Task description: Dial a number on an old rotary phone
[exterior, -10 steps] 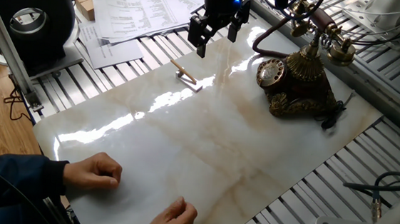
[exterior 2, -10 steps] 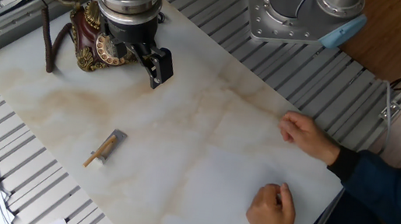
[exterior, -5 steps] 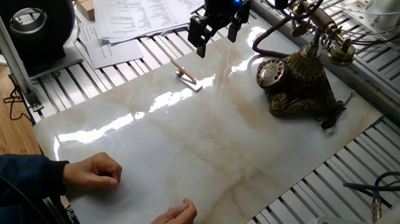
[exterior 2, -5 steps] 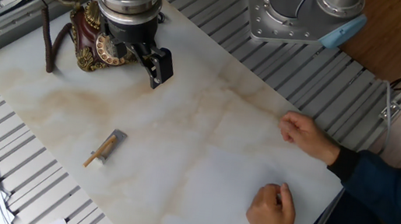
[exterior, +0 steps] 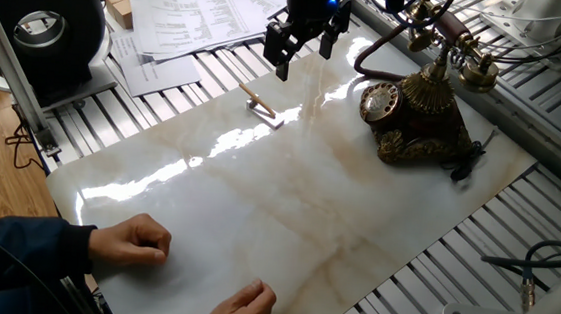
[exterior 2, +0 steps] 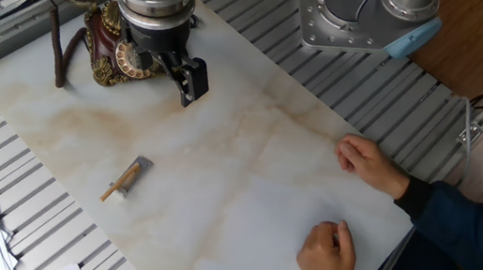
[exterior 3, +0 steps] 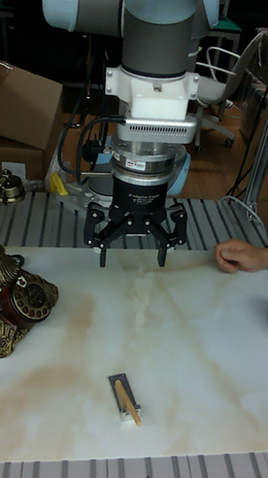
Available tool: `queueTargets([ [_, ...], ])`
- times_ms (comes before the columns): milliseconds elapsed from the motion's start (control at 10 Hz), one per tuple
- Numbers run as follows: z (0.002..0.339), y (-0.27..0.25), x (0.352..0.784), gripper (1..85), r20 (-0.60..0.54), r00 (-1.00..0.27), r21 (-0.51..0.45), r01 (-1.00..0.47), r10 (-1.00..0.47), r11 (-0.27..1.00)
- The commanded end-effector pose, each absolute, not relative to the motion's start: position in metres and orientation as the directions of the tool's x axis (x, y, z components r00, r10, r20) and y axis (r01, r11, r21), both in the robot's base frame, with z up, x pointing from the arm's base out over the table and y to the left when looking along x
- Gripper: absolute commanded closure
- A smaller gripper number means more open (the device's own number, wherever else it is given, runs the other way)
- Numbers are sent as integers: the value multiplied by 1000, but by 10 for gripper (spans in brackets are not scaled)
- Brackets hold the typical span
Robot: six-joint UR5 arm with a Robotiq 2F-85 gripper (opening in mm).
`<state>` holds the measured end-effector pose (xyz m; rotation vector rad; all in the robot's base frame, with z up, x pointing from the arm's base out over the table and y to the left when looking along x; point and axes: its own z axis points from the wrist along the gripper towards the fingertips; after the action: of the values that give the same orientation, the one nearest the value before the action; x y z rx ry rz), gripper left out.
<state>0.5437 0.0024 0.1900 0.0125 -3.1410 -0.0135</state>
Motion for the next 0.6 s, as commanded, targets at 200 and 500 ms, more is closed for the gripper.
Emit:
queueTargets([
  [200, 194, -21, 505, 837, 152, -988, -95, -22, -8, 995],
  [500, 194, -20, 505, 837, 152, -988, -95, -22, -8, 995],
])
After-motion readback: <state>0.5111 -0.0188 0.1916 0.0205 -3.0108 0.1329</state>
